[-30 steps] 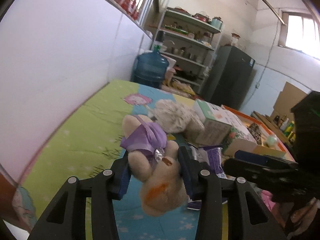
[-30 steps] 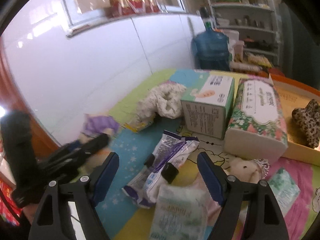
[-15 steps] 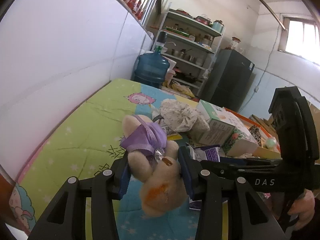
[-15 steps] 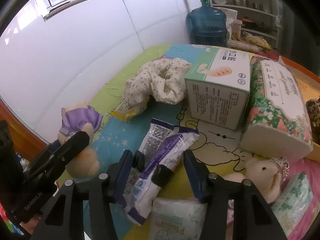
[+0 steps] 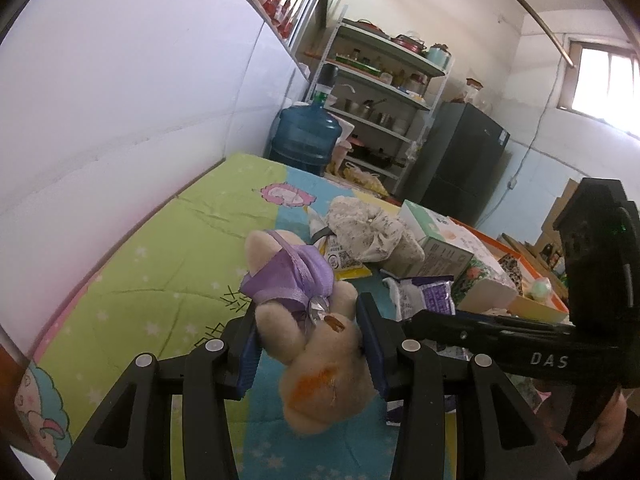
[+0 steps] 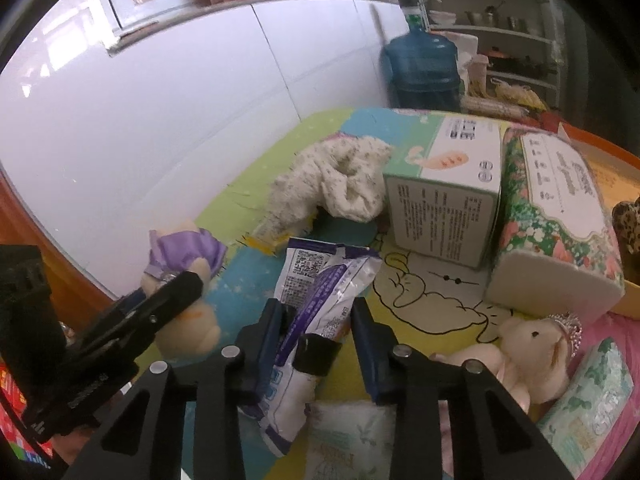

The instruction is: Organize soft objects

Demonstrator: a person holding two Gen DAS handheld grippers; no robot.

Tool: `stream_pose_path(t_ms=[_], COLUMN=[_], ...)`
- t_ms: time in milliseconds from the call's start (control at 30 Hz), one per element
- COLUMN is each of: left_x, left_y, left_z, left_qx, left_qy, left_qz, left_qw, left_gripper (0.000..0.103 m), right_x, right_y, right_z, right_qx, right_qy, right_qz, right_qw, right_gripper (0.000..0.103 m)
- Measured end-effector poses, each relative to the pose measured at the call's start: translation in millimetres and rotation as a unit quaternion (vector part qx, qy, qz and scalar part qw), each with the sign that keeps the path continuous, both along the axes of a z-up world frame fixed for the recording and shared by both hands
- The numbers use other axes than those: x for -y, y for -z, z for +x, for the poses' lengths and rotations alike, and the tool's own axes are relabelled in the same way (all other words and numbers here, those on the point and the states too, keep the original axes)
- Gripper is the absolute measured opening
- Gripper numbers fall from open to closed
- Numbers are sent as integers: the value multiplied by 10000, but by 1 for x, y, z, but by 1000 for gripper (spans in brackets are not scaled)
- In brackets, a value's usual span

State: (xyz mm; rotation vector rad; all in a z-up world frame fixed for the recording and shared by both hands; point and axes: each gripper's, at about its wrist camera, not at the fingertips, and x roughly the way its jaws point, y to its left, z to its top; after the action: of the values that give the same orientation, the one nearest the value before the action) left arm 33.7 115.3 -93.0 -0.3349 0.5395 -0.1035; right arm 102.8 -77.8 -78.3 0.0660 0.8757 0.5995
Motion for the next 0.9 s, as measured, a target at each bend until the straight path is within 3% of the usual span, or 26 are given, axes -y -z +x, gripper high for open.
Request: stream_pose_path(t_ms=[467,900], left_x=[13,51], left_y=[-22,-50], left_z=[-13,-9], left_qx=[278,474], left_qy=[51,421], left_qz=[137,454], left_qw=[9995,9970], left_gripper=[46,46], right_x=[25,68], right_y=[-39,-68], right_z=[-17,-27], right_qx=[606,1063], right_qy=[43,392], right_qz=[478,540], right_qw=[9970,9921], right_gripper=[33,31])
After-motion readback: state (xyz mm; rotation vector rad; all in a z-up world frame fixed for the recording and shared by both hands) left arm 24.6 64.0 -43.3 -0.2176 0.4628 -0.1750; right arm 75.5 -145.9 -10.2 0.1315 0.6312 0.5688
